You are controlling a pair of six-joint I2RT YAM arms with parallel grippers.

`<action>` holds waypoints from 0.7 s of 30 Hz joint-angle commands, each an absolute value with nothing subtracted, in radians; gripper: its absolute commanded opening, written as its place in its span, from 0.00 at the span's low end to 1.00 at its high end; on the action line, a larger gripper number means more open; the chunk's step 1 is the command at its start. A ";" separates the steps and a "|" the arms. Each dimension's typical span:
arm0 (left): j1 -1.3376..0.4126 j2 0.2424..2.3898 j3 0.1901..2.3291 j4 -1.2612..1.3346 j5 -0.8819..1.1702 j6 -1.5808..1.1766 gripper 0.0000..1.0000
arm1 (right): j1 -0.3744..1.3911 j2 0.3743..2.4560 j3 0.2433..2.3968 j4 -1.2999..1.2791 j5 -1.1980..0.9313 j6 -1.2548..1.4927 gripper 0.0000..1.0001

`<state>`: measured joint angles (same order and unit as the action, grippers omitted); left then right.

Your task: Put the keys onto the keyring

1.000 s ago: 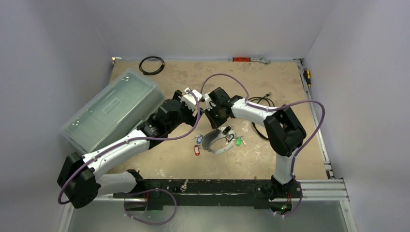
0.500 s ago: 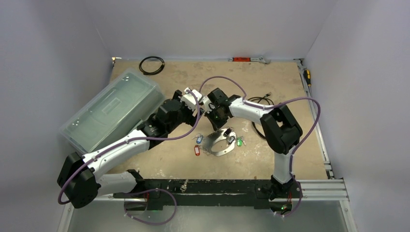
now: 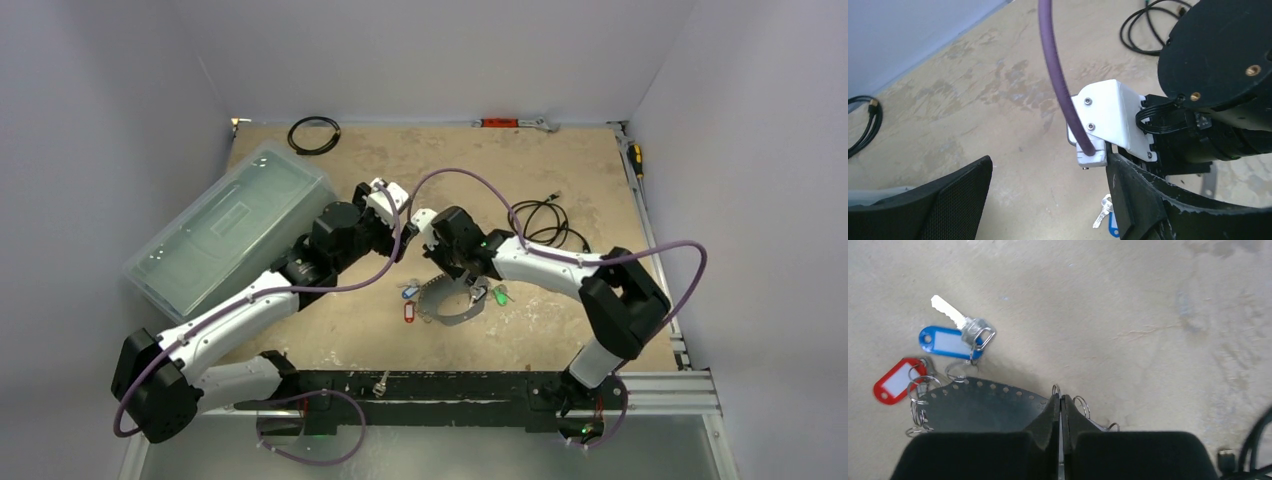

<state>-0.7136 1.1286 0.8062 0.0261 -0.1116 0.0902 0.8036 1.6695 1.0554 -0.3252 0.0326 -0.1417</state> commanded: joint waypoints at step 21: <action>-0.578 0.999 0.990 -0.150 0.601 0.182 0.75 | 0.900 1.054 0.648 0.303 0.078 -0.215 0.00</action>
